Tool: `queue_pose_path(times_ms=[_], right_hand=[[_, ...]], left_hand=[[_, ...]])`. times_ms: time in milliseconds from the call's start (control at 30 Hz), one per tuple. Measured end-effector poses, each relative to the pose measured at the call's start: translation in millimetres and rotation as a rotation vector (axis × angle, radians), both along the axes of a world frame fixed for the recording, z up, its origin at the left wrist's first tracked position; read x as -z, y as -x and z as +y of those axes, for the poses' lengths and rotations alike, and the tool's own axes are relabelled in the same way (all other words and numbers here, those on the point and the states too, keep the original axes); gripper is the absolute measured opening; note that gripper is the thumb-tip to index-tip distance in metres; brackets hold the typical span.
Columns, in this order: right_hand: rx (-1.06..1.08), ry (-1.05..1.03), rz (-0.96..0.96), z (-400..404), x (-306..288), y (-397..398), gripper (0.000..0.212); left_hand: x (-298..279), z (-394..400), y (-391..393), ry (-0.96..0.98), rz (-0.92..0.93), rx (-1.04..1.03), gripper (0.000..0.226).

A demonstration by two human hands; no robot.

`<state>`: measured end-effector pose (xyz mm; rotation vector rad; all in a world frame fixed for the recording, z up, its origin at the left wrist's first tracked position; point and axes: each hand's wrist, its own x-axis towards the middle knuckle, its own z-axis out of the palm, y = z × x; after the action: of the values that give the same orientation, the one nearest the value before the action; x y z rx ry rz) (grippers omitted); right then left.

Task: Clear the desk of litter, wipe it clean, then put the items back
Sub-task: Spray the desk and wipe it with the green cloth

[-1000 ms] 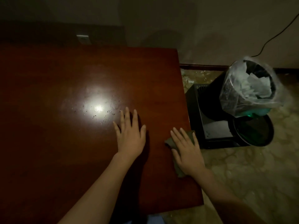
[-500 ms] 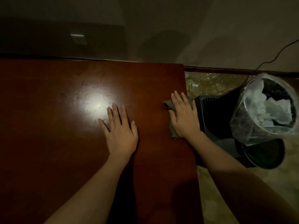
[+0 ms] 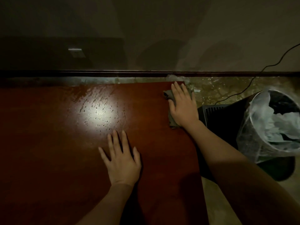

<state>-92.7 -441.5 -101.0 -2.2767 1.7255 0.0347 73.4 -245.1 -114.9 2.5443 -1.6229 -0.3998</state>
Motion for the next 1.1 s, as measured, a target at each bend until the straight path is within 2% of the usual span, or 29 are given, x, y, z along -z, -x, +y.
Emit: queue_pose_path(times_ms=[500,667,867,1100], right_hand=[[0.057,0.019,0.001,-43.3,-0.9,-20.6,0.057],[-0.014,0.036,0.051,-43.3,-3.2,-27.2,0.056],[-0.253,0.035,0.059,-19.5,-4.9,-40.9,0.056],[-0.234,0.014,0.047,51.6,-5.6,-21.9,0.056]], left_hand=[[3.1,0.0,0.5,0.031,-0.03,-0.001,0.064],[2.1,0.6,0.6,0.031,-0.042,-0.003,0.064],[0.6,0.2,0.5,0.013,-0.049,-0.002,0.064],[-5.2,1.1,3.3,-0.012,-0.018,-0.016,0.069]])
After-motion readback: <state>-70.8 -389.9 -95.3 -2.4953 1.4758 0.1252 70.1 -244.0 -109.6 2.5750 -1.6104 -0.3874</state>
